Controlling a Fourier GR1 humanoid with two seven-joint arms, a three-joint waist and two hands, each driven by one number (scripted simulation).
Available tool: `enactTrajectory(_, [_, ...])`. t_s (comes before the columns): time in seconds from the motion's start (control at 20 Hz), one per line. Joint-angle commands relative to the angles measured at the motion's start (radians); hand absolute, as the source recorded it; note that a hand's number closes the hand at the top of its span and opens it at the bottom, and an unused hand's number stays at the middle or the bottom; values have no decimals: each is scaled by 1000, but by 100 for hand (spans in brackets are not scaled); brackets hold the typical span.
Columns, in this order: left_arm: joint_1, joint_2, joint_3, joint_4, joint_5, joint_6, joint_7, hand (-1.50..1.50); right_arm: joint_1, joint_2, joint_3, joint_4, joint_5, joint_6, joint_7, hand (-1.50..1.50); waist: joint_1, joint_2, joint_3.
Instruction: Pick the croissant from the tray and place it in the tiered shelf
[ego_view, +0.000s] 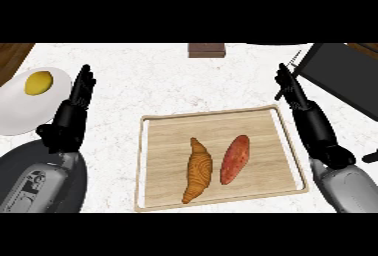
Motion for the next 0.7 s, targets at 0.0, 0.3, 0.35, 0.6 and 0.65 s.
enactTrajectory(0.0, [51,-5,37,-41,17,-43,-7,0,-61,23,-35,-47,34,-11,119,150,11,24,7])
enactTrajectory(0.3, [50,10,76,-7,139,-99,166,0,-12,-108,-117,35,194,-234,324,150,-28,22,-4])
enactTrajectory(0.35, [58,28,90,2,154,-130,155,0,22,71,-155,5,36,-295,370,150,-11,25,5])
enactTrajectory(0.6, [47,58,130,-24,204,-190,208,0,122,210,-131,-197,-190,-110,225,-150,1,22,8])
enactTrajectory(0.65, [64,32,96,-86,191,-162,253,0,58,232,-105,-202,-155,-135,246,-150,12,22,8])
